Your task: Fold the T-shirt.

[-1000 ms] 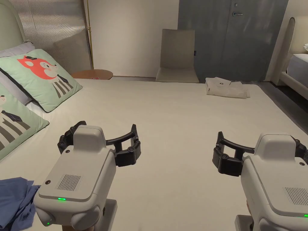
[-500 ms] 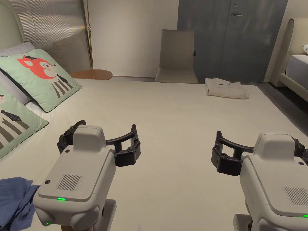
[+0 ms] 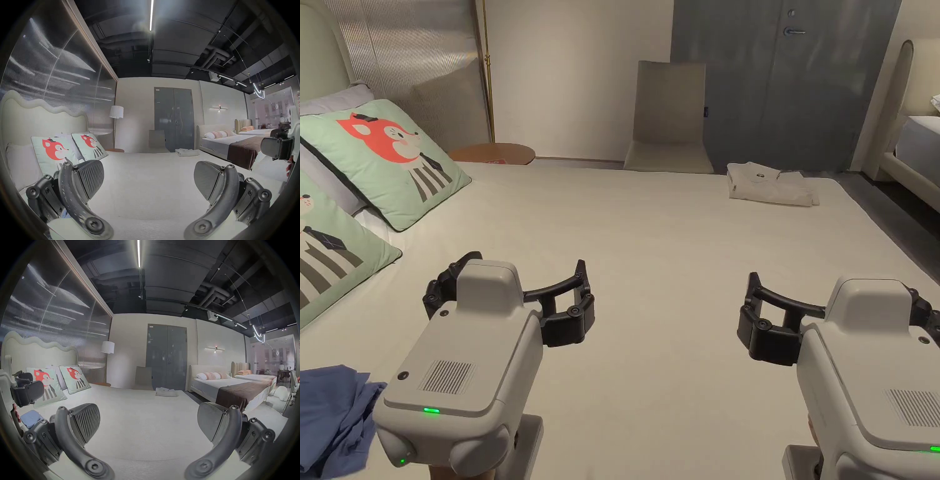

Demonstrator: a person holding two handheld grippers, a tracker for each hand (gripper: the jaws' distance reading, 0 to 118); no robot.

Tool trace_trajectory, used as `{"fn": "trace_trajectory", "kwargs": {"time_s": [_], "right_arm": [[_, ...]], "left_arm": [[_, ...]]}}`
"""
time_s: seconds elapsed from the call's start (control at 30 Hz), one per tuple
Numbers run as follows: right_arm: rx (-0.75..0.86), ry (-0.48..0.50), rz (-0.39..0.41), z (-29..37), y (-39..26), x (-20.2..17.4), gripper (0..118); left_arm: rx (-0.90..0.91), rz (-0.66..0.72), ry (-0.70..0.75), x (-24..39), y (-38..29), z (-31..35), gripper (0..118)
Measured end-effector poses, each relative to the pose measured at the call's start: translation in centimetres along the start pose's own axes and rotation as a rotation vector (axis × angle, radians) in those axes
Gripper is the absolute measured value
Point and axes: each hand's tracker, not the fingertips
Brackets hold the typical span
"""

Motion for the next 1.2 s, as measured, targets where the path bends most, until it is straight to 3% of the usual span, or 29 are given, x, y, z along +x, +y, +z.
{"fn": "trace_trajectory", "kwargs": {"time_s": [1.2], "right_arm": [[-0.003,0.006,0.001,-0.14,0.51,-0.23,118]], "left_arm": [[-0.004,-0.003,0.001,-0.38,0.08,-0.22,111]]}}
